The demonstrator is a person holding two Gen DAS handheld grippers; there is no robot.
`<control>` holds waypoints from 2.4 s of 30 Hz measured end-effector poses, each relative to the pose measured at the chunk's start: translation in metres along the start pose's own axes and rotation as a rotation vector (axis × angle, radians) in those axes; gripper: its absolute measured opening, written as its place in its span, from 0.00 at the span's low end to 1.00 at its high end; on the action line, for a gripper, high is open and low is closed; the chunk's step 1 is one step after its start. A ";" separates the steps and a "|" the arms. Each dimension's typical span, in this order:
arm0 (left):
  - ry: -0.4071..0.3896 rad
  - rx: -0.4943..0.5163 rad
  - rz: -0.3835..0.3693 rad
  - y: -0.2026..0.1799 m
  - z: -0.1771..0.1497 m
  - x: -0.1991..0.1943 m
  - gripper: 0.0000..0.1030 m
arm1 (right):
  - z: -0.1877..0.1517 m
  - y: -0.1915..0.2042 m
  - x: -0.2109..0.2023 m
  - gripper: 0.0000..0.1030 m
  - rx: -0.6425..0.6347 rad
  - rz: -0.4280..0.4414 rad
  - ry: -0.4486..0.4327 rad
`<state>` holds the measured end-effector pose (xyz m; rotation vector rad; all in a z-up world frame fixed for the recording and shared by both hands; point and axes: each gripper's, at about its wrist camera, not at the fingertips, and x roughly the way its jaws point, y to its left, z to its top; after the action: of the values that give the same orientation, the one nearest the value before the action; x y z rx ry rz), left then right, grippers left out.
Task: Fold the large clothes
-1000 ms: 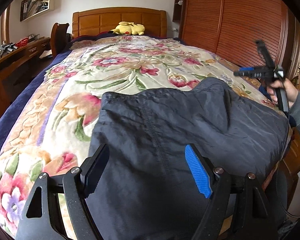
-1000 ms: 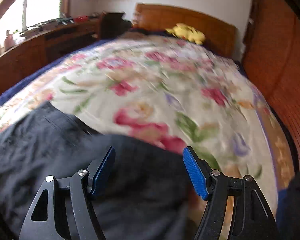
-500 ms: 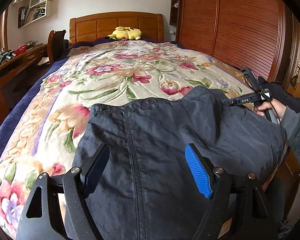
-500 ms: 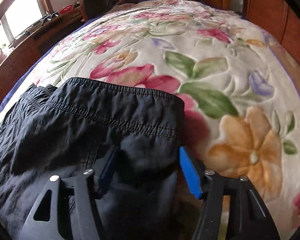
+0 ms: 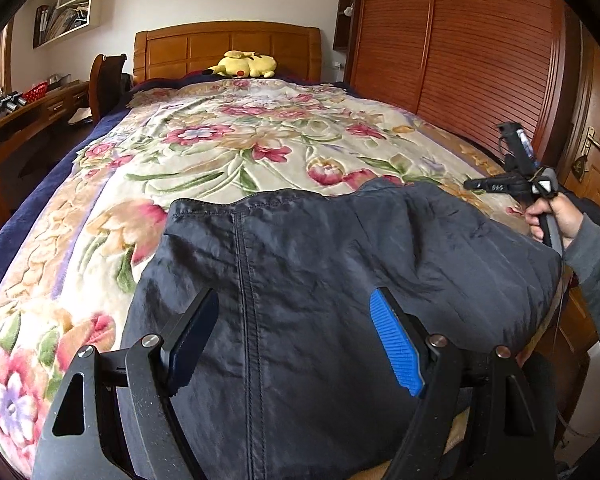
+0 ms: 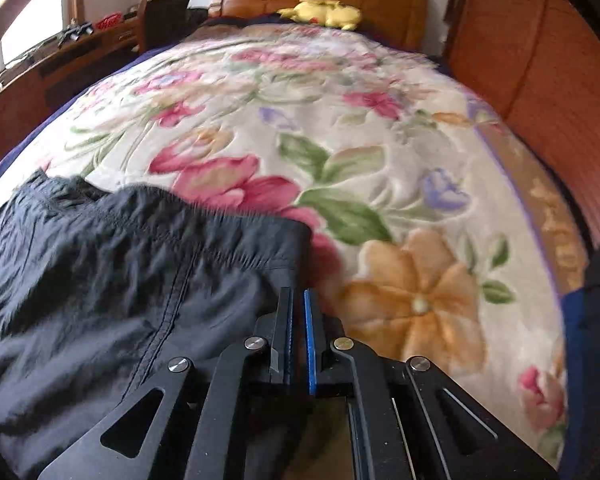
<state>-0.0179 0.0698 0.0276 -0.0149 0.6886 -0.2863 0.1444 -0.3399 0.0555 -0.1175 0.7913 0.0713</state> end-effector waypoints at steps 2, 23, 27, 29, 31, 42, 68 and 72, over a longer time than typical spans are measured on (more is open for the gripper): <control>0.005 0.003 -0.013 -0.003 -0.003 0.000 0.77 | -0.005 -0.001 -0.018 0.31 0.007 -0.009 -0.032; 0.049 0.094 -0.090 -0.050 -0.029 0.008 0.77 | -0.137 0.052 -0.146 0.70 0.059 0.057 -0.124; 0.066 0.096 -0.096 -0.057 -0.034 0.013 0.77 | -0.147 0.048 -0.148 0.77 0.086 0.047 -0.093; 0.068 0.103 -0.100 -0.060 -0.035 0.014 0.77 | -0.148 0.044 -0.149 0.81 0.102 0.047 -0.089; 0.074 0.110 -0.099 -0.064 -0.036 0.017 0.77 | -0.150 0.043 -0.149 0.83 0.112 0.034 -0.078; 0.104 0.142 -0.068 -0.071 -0.051 0.033 0.78 | -0.170 0.042 -0.127 0.95 0.222 0.068 -0.027; 0.102 0.118 -0.081 -0.068 -0.054 0.028 0.78 | -0.169 0.045 -0.148 0.29 0.254 0.251 -0.140; 0.091 0.123 -0.074 -0.065 -0.052 0.022 0.78 | -0.143 0.060 -0.176 0.25 0.176 0.244 -0.236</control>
<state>-0.0508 0.0053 -0.0193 0.0908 0.7611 -0.4016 -0.0864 -0.3025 0.0767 0.1534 0.5698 0.2414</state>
